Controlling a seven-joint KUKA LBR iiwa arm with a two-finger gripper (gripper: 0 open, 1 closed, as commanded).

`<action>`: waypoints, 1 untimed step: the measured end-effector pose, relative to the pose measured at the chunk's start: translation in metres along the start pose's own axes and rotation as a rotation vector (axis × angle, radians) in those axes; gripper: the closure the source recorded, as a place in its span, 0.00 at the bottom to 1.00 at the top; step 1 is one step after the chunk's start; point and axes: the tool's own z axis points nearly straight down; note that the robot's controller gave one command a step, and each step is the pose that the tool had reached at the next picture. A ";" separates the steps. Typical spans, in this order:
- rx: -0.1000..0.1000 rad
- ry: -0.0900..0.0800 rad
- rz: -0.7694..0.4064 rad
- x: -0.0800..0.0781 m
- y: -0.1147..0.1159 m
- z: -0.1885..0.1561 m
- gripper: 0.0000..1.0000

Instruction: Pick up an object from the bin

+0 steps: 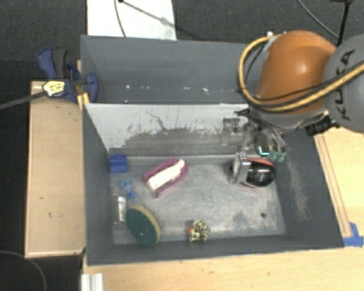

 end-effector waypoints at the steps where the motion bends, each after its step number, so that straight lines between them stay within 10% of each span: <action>1: 0.000 -0.001 -0.093 -0.019 -0.112 0.159 0.00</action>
Offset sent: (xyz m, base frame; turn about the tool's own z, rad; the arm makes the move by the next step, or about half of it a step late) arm 0.0217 -0.1089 -0.1549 -0.0986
